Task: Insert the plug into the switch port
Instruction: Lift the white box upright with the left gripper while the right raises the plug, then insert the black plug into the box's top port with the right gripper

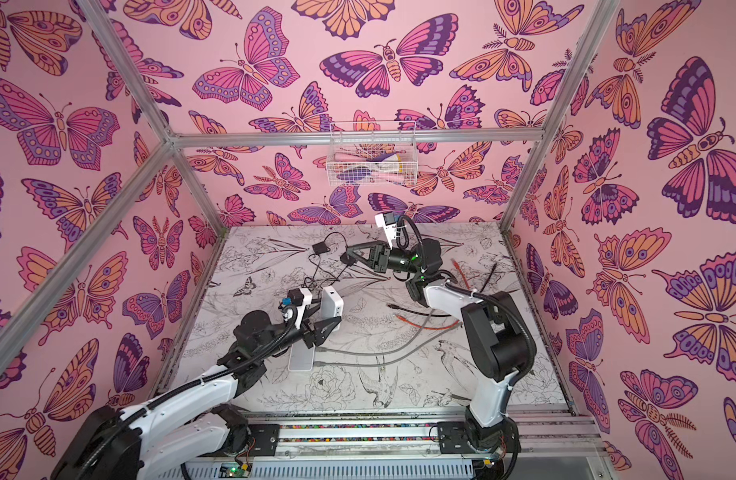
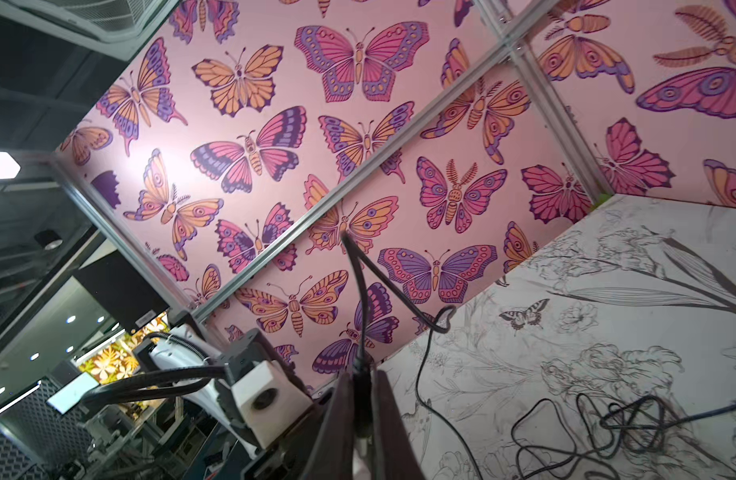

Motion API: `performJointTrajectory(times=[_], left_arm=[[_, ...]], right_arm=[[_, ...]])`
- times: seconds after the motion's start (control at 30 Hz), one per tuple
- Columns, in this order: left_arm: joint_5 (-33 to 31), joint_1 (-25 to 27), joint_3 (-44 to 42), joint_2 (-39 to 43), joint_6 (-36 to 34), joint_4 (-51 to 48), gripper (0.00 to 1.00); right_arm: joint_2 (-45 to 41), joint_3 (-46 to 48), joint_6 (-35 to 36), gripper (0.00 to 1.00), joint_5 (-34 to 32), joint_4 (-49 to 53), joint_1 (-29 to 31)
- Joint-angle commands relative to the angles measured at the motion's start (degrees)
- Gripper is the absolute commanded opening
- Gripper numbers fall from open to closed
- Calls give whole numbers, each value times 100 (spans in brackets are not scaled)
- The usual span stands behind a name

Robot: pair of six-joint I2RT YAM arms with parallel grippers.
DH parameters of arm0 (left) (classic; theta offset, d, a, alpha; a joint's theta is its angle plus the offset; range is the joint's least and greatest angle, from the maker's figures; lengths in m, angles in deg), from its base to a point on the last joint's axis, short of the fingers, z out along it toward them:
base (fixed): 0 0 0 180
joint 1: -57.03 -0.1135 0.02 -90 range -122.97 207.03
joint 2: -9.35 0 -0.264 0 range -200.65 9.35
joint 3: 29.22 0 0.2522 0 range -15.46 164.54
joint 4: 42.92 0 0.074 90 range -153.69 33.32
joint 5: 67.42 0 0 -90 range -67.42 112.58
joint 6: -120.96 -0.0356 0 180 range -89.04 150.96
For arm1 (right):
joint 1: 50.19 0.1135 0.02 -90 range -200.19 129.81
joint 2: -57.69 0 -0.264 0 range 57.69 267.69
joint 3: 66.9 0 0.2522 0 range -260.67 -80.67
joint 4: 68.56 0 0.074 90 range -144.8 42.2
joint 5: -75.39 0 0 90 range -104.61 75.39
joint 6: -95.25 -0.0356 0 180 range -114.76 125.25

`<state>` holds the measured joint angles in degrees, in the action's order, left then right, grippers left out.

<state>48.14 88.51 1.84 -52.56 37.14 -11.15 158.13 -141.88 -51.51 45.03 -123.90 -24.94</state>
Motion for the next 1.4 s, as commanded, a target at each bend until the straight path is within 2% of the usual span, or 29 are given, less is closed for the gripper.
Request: performJointTrajectory(times=[0.0,0.07,0.13,0.17,0.2,0.53,0.77,1.37], left_arm=[[538,-20,-432,-735,-102,2483,0],[805,-20,-508,-1314,-170,3371,0],[946,-16,-416,-1539,-235,3547,0],[974,-3,-391,-1600,-277,3616,0],[1038,-3,-348,-1613,-280,3618,0],[1509,28,-70,-1682,-207,3618,0],[1495,42,-148,-1439,-185,3619,0],[1267,37,-151,-1547,-55,3619,0]], right_arm=[[-719,317,1354,0,-225,781,296],[-1359,400,2666,0,-514,2265,595],[-1842,280,3941,0,-852,3842,896],[-2032,202,4331,0,-1010,4492,988],[-2157,215,4504,0,-1107,4705,1024],[-2211,1038,3725,0,-1173,3293,1134],[-2200,1173,3632,0,-1286,3116,1197],[-2573,1667,3684,0,-1602,3094,1297]])
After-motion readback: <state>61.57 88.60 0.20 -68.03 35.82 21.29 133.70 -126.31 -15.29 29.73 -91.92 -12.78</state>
